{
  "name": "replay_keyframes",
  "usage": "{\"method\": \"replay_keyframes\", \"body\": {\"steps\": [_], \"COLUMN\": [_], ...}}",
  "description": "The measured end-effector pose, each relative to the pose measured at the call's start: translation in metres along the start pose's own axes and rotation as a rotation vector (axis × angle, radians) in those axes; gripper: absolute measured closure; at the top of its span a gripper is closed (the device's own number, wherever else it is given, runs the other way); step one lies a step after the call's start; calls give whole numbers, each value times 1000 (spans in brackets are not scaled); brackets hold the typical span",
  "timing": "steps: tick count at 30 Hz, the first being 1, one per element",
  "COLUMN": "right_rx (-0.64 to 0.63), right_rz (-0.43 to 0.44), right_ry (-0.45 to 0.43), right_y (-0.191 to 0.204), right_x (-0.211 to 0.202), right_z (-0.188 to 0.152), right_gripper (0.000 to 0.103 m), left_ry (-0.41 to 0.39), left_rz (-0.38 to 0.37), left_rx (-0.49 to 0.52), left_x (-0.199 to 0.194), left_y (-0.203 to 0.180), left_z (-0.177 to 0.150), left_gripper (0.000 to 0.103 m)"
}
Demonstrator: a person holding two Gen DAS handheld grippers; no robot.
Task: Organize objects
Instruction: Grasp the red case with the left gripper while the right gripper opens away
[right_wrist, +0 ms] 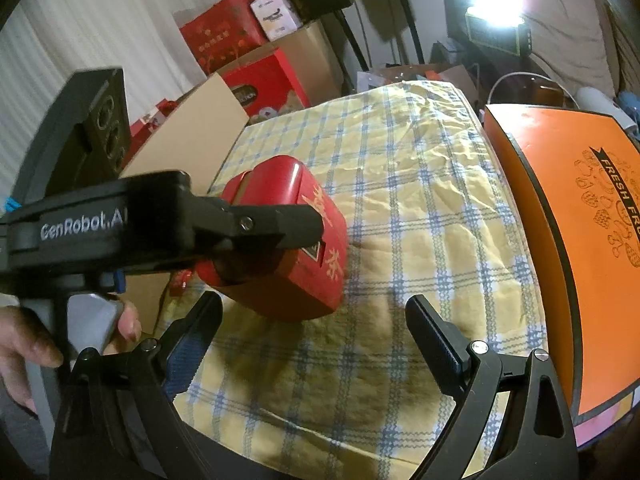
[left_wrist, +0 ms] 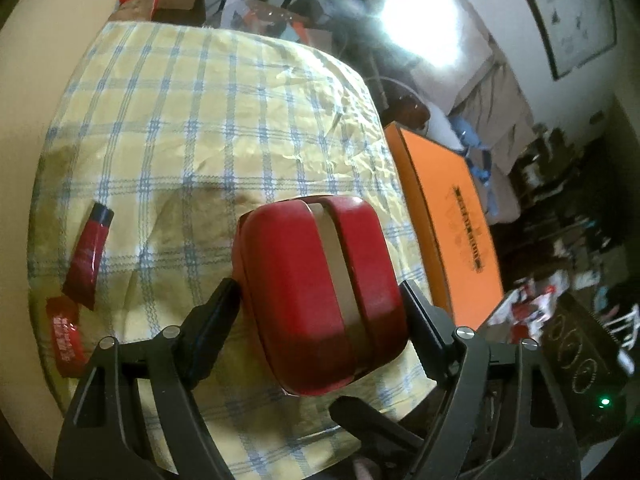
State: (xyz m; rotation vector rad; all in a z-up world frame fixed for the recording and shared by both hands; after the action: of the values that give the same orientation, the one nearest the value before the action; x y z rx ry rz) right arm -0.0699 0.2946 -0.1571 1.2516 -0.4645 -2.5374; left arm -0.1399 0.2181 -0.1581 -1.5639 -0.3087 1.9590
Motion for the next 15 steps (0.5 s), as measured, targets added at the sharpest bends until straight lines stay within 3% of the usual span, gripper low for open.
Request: {"method": "replay_keyframes", "body": {"steps": [11,15], "right_rx": [160,198], "right_rz": [196,213], "right_ry": [4,5], "right_y": [3,4], "right_x": [-2,1], "right_z": [4,7], "right_gripper": [9,9], "left_ry": [2,8], "left_rz": [-121,-159], "left_rx": [-97,-117], "left_x": [0,0], "left_y": [7,5], "left_z": [-2,-4], "left_gripper": [27,29]}}
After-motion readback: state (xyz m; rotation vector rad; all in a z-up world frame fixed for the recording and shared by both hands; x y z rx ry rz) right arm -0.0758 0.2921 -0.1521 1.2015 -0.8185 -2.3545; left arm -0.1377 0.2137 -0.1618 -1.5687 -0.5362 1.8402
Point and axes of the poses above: each gripper's, at about its wrist camera, not at the fingertips, and x roughly the way its jaws point, y to its left, z to its top, the point moved 7 cm from there along x, roughly the way its jaws point, and after that the axes turned 2 degrees about z, right-handed, at the moved point
